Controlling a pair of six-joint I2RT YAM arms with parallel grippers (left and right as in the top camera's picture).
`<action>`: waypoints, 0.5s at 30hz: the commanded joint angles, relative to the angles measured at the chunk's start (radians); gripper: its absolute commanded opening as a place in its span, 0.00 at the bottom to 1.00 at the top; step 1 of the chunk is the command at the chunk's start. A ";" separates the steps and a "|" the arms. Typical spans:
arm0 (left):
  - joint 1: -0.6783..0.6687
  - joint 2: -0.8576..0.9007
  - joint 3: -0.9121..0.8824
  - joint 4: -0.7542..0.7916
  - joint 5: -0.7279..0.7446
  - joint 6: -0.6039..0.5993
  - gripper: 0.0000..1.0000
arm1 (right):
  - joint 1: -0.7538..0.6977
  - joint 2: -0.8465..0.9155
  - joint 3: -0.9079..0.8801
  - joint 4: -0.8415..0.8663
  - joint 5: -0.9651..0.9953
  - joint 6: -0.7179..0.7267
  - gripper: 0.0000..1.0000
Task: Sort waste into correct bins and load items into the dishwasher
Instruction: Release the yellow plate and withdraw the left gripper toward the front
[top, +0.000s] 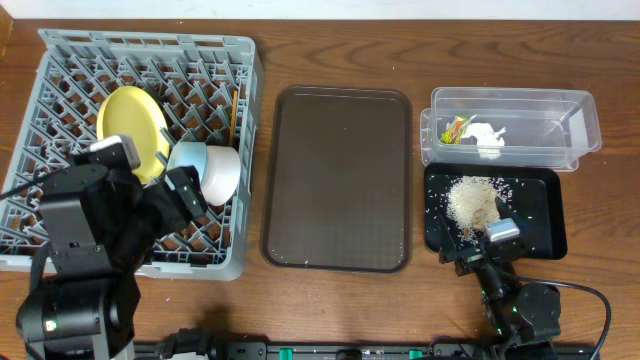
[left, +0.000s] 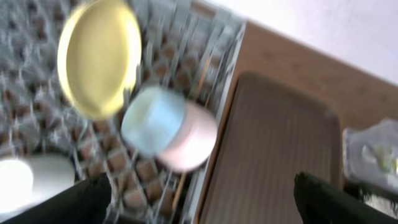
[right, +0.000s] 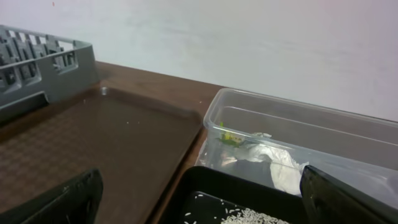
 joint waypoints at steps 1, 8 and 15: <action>-0.035 -0.003 -0.031 0.098 -0.015 0.090 0.95 | -0.009 -0.007 -0.002 -0.004 -0.004 -0.009 0.99; -0.117 -0.161 -0.297 0.492 0.002 0.152 0.95 | -0.009 -0.007 -0.002 -0.004 -0.003 -0.009 0.99; -0.187 -0.392 -0.658 0.805 0.002 0.198 0.95 | -0.009 -0.007 -0.002 -0.004 -0.004 -0.009 0.99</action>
